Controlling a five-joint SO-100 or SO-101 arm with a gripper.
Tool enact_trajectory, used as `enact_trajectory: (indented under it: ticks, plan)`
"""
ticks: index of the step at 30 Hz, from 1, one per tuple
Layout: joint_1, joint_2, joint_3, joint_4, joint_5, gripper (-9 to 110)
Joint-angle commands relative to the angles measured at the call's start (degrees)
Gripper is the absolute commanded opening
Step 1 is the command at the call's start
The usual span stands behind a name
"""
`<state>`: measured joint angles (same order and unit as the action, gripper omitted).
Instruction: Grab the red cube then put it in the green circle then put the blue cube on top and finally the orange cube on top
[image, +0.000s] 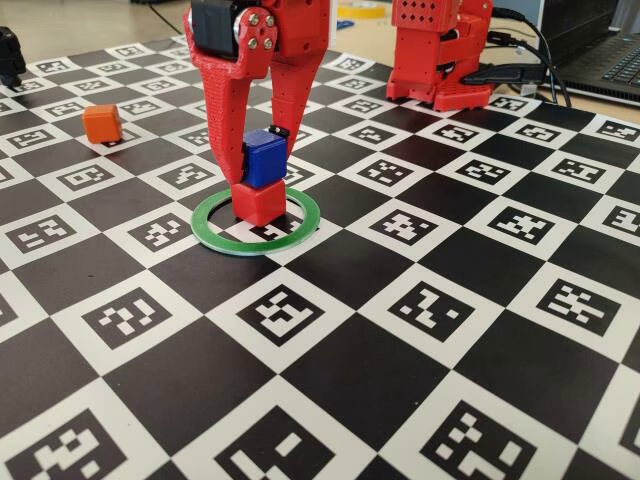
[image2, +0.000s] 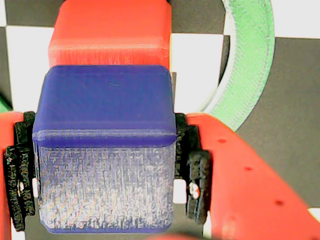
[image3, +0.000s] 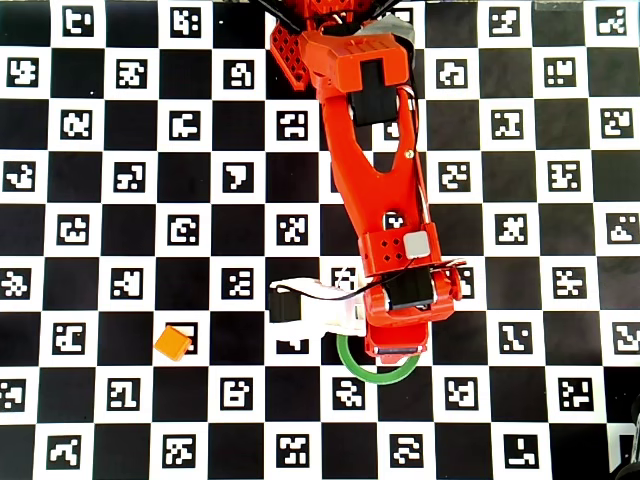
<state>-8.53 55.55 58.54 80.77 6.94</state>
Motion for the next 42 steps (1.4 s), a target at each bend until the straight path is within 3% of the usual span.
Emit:
enact_trajectory:
  ticks: [1, 11, 16, 22, 42]
  plan:
    - [0.6, 2.1, -0.3, -0.5, -0.4, 9]
    - [0.4, 2.2, 0.4, -1.1, -0.4, 10]
    - [0.3, 2.3, 0.7, -1.1, -0.4, 30]
    - [0.0, 2.4, 0.8, -0.9, -0.4, 42]
    - [-0.5, 13.4, 8.7, -3.7, 0.4, 52]
